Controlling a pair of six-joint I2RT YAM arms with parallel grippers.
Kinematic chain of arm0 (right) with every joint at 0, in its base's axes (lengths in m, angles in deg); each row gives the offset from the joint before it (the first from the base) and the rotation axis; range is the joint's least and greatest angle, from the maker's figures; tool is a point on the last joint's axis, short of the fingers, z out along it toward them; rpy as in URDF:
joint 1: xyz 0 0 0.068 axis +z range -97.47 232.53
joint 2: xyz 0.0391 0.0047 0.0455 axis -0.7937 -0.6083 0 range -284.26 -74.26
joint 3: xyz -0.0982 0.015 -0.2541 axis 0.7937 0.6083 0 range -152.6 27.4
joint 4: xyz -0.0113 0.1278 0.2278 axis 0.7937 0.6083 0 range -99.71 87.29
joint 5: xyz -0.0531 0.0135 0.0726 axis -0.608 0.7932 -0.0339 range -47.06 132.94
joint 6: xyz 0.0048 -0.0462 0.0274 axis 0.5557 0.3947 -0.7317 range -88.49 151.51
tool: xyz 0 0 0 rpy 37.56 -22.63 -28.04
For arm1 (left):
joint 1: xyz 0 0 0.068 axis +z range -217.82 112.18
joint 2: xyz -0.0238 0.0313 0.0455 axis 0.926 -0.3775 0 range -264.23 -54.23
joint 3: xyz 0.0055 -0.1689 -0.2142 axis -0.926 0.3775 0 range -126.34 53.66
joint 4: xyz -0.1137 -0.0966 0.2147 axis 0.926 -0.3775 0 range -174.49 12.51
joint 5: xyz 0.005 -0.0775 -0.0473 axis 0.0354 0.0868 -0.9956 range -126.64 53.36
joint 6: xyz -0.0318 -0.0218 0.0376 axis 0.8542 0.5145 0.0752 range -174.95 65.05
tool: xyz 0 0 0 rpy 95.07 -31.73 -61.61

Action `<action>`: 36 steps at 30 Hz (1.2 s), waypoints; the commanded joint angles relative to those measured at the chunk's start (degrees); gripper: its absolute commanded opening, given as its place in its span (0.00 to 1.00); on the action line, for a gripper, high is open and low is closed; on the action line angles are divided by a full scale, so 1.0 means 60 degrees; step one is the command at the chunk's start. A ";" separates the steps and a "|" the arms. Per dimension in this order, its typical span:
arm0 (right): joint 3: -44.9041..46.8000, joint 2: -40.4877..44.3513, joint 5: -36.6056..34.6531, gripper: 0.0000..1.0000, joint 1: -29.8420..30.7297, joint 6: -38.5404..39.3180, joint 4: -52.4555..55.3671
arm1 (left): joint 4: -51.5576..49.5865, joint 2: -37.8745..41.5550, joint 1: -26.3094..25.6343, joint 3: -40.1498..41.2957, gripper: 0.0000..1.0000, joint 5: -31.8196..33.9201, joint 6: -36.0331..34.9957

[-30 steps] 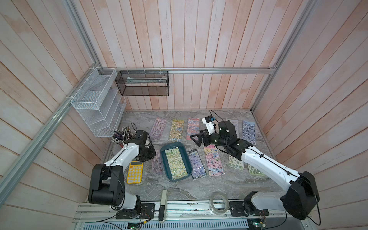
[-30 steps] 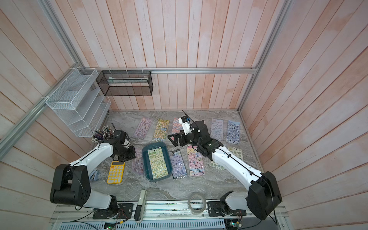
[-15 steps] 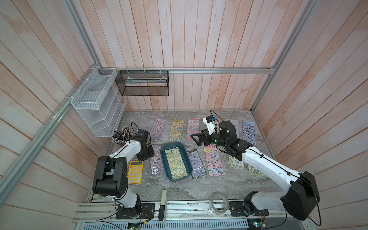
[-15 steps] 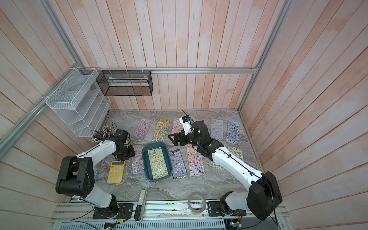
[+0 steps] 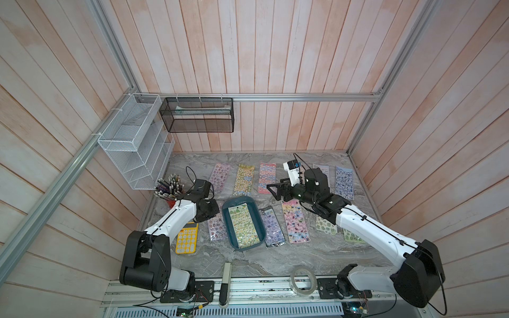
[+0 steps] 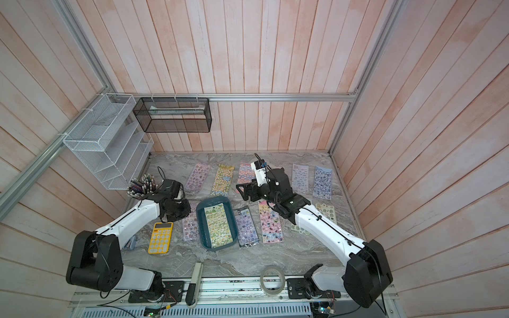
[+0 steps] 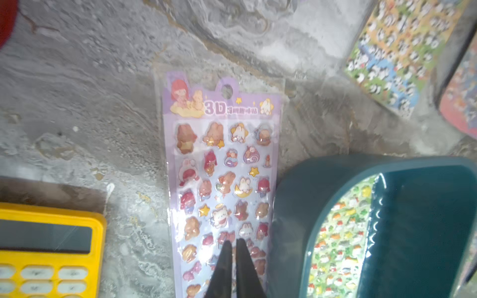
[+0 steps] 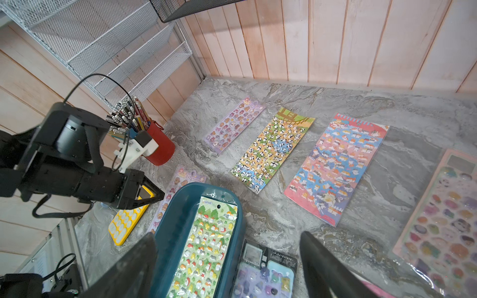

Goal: Take the stickers out of the storage box
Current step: Place the sticker at the center of the board, then move the sticker to the center of the board.

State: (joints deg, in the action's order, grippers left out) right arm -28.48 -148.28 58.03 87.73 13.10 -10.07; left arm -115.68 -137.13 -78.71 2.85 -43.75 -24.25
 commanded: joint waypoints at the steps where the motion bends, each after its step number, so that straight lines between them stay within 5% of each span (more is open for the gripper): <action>1: -0.0015 0.0032 0.0194 0.86 -0.0021 -0.0010 -0.0119 | 0.0655 -0.0375 -0.0016 0.0434 0.07 -0.0368 0.0367; 25: 0.0011 0.0106 -0.0260 0.91 -0.0019 -0.0113 0.0060 | 0.1472 -0.1419 0.1054 0.0866 0.05 -0.0151 0.0157; 31: 0.0067 0.0145 -0.0598 0.99 -0.0022 -0.0131 0.0064 | 0.0741 -0.0646 0.1054 0.0538 0.05 0.0224 0.0031; 36: 0.0303 0.0438 -0.0729 1.00 -0.0026 -0.0283 -0.0553 | -0.0009 0.0456 0.1043 -0.0042 0.16 0.0343 -0.0033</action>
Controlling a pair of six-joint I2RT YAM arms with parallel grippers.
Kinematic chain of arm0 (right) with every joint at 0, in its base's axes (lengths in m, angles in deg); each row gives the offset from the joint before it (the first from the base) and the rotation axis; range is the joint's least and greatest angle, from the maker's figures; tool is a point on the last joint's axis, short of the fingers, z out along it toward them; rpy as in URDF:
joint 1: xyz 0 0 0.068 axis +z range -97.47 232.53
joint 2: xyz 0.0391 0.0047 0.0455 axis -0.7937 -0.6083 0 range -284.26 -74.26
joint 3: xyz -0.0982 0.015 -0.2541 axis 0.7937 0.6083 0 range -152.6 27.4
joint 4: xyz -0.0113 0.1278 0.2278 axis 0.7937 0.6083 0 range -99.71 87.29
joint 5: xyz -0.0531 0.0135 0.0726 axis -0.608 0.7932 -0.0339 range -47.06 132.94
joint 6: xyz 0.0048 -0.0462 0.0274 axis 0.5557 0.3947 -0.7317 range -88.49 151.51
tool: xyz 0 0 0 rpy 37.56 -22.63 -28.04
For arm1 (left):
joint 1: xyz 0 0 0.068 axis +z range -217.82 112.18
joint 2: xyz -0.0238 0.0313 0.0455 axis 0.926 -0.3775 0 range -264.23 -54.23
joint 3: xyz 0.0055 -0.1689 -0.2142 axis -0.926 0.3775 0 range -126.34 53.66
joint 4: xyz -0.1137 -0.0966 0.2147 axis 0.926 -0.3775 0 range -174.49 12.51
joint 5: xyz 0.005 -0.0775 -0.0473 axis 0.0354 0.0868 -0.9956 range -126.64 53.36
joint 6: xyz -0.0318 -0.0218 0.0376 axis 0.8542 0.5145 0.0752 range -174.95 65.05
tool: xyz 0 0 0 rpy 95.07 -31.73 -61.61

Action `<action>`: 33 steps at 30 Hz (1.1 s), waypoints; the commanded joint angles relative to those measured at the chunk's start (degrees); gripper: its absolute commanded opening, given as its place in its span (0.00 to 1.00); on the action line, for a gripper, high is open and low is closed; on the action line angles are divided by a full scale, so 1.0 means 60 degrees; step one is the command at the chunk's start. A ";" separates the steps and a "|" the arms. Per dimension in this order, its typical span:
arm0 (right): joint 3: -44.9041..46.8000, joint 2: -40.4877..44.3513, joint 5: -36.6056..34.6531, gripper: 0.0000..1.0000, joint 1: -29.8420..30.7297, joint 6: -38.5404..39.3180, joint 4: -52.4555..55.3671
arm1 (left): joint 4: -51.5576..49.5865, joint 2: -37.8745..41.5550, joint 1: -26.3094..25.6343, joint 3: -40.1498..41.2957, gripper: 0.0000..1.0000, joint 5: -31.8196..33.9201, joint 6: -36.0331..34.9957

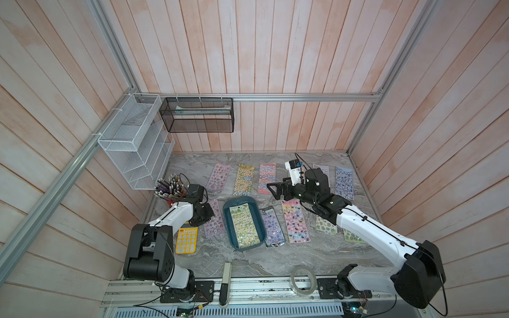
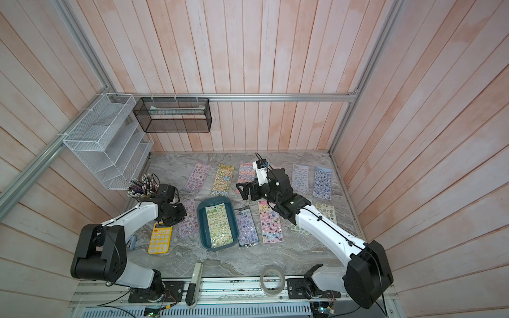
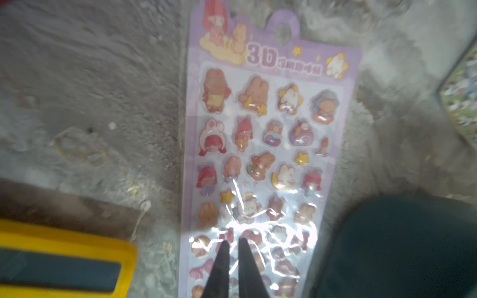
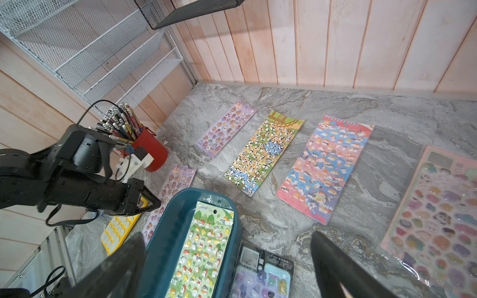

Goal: Take the stickers out of the storage box
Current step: Move the sticker to the center of the board, then pick up the sticker from the storage box.

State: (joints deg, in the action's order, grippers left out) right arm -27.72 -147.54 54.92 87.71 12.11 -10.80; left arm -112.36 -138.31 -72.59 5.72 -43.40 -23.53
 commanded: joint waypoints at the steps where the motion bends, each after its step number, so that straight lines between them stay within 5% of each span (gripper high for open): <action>1: 0.0177 0.0338 -0.0196 1.00 -0.0018 -0.0123 -0.0517 | -0.0676 0.0833 -0.0022 -0.0611 0.17 0.0207 -0.0131; 6: -0.0501 -0.0170 0.0275 0.89 -0.0017 0.0204 0.0215 | -0.1019 0.1429 -0.0669 -0.0896 0.23 -0.0117 0.0056; 11: -0.0862 -0.0824 0.0481 0.74 0.0208 0.0460 0.1031 | -0.0768 0.1886 -0.1526 -0.0671 0.46 -0.0586 0.0393; 16: -0.1244 -0.1518 -0.0873 0.76 0.1206 0.0594 0.1839 | -0.0591 0.1776 -0.2085 -0.0285 0.56 -0.0595 0.0654; 33: -0.2525 -0.4892 -0.2914 0.76 0.3569 0.0123 0.4262 | 0.0250 0.0487 -0.3349 0.0130 0.56 -0.0469 0.1355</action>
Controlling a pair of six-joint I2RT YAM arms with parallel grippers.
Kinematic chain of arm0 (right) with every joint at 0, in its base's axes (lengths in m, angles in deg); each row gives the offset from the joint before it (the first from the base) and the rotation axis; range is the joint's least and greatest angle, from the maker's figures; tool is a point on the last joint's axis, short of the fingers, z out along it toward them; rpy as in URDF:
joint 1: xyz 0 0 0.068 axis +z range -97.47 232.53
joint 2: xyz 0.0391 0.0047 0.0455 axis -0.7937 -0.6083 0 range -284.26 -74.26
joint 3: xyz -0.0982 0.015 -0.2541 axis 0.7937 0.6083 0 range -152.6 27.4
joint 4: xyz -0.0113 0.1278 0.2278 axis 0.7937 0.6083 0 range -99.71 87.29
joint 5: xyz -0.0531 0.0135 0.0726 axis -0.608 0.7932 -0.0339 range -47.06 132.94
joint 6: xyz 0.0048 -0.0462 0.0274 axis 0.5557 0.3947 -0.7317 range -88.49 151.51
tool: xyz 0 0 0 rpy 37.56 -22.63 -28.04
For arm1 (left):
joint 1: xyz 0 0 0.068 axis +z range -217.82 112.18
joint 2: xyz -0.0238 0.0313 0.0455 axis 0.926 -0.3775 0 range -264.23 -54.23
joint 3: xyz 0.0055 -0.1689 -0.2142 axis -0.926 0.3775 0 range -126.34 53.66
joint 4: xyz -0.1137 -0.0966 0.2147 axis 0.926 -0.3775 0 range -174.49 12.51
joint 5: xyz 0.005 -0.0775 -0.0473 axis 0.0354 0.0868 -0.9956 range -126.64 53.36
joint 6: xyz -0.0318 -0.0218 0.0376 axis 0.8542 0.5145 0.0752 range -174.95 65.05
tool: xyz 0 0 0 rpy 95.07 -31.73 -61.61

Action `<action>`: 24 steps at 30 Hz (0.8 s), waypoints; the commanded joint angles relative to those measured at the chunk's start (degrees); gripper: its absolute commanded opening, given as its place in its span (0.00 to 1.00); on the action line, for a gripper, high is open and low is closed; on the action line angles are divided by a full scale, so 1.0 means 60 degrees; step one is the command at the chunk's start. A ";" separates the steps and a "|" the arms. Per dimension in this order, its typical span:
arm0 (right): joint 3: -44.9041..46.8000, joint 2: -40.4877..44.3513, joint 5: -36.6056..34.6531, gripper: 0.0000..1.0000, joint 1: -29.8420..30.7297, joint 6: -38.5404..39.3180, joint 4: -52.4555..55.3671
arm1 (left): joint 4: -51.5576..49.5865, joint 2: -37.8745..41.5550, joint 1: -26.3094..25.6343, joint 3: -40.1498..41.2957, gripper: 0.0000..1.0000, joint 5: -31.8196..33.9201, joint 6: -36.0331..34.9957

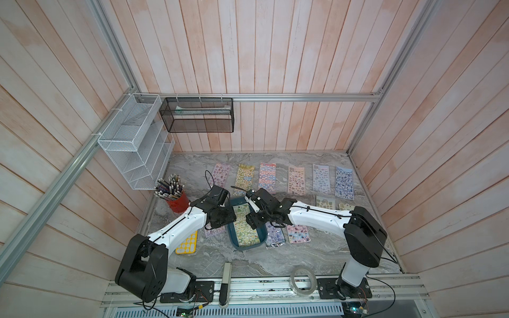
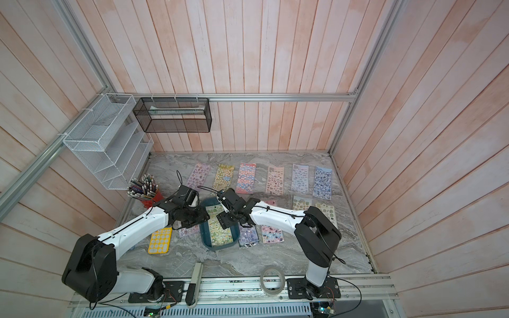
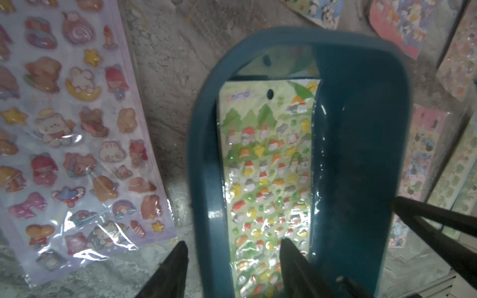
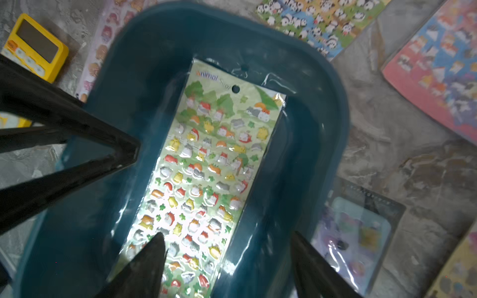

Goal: Take the stickers out of the storage box
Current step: Pick up the sticker from the storage box.

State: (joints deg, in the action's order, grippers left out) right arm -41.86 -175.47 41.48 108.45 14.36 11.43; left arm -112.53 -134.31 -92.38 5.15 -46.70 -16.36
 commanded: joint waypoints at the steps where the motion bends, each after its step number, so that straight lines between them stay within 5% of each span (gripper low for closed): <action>1: -0.0213 -0.0335 -0.0748 0.76 0.0164 -0.0276 0.0575 | 0.0352 -0.0244 -0.0056 0.0240 0.54 0.0067 0.0168; 12: -0.1315 -0.1580 -0.1641 0.69 0.0436 -0.0890 0.1110 | 0.0765 -0.0823 -0.0067 0.0377 0.32 0.0019 0.0335; 24: -0.2197 -0.2864 -0.1857 0.82 0.0437 -0.2398 0.1710 | 0.0664 -0.0419 -0.0074 0.0614 0.14 0.0110 0.0610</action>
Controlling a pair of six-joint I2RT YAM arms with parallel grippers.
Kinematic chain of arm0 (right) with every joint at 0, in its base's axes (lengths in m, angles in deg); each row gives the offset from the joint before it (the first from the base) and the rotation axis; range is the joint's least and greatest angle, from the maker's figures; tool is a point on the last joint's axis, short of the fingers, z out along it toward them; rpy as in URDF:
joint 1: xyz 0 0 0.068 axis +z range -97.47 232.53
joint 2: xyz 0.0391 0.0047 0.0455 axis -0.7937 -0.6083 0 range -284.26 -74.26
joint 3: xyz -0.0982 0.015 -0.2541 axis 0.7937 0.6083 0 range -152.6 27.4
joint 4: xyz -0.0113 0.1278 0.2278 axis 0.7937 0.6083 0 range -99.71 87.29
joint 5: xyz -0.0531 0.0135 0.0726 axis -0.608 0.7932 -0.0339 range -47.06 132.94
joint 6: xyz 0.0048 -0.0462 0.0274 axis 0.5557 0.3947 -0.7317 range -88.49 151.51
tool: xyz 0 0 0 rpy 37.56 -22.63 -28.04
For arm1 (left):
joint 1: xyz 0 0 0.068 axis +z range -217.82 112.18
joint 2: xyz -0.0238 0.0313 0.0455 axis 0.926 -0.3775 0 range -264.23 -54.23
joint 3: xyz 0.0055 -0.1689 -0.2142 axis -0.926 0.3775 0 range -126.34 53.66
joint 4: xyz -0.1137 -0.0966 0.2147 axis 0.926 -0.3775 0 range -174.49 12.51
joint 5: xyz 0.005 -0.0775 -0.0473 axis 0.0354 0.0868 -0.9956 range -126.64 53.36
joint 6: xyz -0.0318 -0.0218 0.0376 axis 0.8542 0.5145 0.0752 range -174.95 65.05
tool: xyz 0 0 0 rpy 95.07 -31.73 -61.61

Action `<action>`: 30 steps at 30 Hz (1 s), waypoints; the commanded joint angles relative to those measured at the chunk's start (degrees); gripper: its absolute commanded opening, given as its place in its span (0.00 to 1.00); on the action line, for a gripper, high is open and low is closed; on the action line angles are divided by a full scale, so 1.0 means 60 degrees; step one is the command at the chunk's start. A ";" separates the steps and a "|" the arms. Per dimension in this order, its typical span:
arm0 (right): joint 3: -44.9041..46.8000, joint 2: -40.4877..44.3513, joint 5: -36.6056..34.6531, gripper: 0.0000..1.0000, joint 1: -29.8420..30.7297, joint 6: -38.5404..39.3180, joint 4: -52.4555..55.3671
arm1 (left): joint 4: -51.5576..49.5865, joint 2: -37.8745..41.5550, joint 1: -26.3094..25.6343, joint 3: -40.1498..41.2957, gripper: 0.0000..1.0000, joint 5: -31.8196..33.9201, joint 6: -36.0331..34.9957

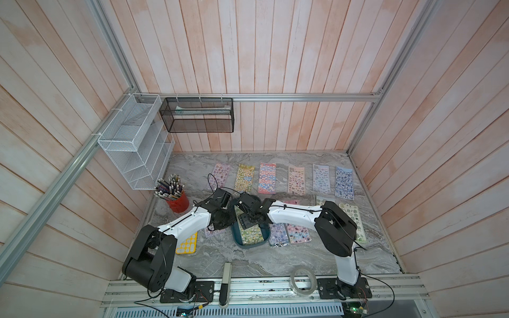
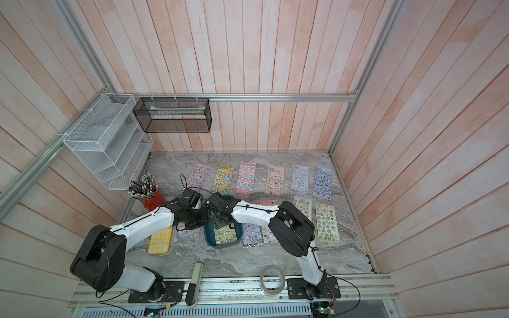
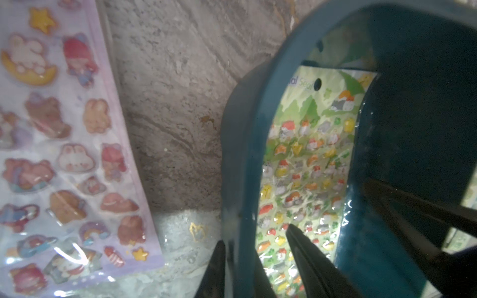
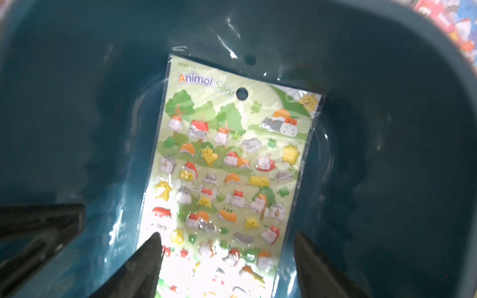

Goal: Take the stickers out of the storage box
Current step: Pick up the sticker from the storage box.

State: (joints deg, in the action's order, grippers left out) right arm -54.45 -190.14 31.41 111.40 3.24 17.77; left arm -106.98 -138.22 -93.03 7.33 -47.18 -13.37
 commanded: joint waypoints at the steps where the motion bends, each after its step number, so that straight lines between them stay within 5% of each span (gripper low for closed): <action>1: -0.0125 -0.0475 -0.0054 0.82 -0.0056 -0.0612 0.0600 | -0.0266 0.0278 0.0018 0.0262 0.13 0.0209 0.0115; 10: -0.0260 -0.1003 0.1341 0.83 -0.0201 -0.0884 -0.0067 | -0.0299 0.0587 -0.0004 0.0524 0.09 0.0205 0.0262; 20: 0.1012 -0.0668 0.4623 0.71 -0.0435 -0.0545 -0.2655 | -0.0284 0.0310 -0.0001 0.0332 0.09 0.0219 0.0203; 30: 0.1292 -0.0690 0.5862 0.64 -0.0525 -0.0356 -0.3499 | -0.0294 0.0208 0.0008 0.0139 0.09 0.0176 0.0218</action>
State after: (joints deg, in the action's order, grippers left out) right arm -48.68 -192.19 58.29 106.92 0.81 -4.11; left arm -108.38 -135.77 -93.10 9.17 -45.74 -11.84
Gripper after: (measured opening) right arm 0.647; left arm 0.097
